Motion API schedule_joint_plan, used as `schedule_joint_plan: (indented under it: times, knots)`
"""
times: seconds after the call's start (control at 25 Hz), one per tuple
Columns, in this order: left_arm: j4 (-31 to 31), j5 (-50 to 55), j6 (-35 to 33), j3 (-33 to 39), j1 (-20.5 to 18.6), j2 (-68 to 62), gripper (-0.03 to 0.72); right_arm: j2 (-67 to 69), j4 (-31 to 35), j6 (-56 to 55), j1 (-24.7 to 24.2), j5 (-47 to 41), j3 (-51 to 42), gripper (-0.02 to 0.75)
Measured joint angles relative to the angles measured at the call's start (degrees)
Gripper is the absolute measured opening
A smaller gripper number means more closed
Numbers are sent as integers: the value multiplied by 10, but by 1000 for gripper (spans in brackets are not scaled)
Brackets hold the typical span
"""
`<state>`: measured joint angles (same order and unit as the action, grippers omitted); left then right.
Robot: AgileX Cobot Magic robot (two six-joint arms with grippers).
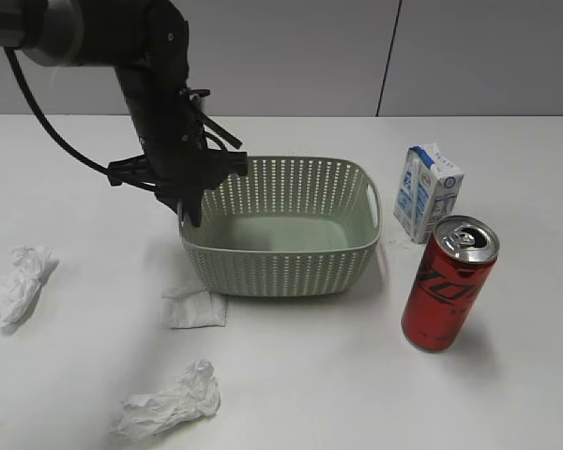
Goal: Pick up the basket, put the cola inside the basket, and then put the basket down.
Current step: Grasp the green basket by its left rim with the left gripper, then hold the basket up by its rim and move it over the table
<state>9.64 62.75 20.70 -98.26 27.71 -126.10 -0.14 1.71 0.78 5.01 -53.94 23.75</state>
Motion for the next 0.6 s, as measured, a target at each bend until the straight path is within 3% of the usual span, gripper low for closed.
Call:
schedule_joint_plan:
  times: [0.4,0.6]
  knots:
    - [-16,21,-3,9,-13,67,-1,3,4,-2,0,1,2,478]
    - [-21,1,-4,102,-19,138,-1,66,17,-2,0,3,35,478]
